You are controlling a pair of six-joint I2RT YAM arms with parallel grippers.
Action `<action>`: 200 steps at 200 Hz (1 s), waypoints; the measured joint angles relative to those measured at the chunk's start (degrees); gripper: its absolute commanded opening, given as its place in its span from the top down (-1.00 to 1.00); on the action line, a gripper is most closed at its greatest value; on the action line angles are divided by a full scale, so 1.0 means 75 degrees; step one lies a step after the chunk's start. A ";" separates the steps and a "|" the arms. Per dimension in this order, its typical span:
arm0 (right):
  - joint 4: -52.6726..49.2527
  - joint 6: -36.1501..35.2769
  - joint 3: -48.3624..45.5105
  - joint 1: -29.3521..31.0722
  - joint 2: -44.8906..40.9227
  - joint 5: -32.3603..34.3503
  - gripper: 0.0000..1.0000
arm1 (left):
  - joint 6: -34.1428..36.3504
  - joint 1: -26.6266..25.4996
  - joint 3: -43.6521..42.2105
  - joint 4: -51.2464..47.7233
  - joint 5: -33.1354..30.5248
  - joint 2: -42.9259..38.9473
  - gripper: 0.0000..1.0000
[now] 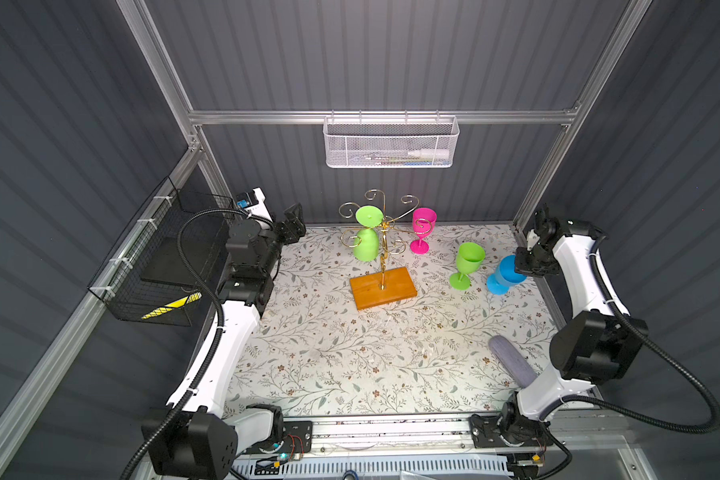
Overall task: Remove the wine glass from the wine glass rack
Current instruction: 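Lower the blue glass upright onto the table with the right gripper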
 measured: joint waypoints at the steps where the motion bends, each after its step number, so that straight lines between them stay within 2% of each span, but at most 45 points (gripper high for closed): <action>1: -0.0012 0.0000 0.0006 0.0000 0.0017 0.0000 1.00 | 0.0000 0.0000 0.0000 -0.0003 0.0003 0.0000 -0.61; 32: -0.0166 -0.0015 0.0213 0.0000 0.0344 -0.0035 0.96 | -0.0032 0.0000 0.0044 -0.0064 0.0189 0.0012 -0.61; 55: -0.0204 -0.0012 0.0318 0.0000 0.0571 -0.0111 0.85 | -0.0055 0.0029 0.0076 -0.0079 0.0259 0.0032 -0.61; 96: -0.0245 -0.0020 0.0332 0.0000 0.0702 -0.0274 0.58 | -0.0055 0.0050 0.0079 -0.0131 0.0323 0.0035 -0.60; 128: -0.0210 -0.0029 0.0332 -0.0003 0.0516 -0.0463 0.24 | -0.0108 0.0157 0.0251 -0.0323 0.0592 0.0195 -0.48; 148: -0.0125 -0.0003 0.0332 -0.0041 0.0134 -0.0694 0.13 | -0.0300 0.0350 0.0664 -0.0545 0.1201 0.0551 -0.39; 167: 0.0154 0.0052 0.0236 -0.0125 -0.0560 -0.0871 0.01 | -0.0606 0.0603 0.1274 -0.0819 0.2168 0.1072 -0.33; 200: 0.1320 0.0291 -0.0807 -0.0187 -0.2658 -0.1667 -0.26 | -0.1142 0.0836 0.2445 -0.1172 0.4077 0.2113 -0.21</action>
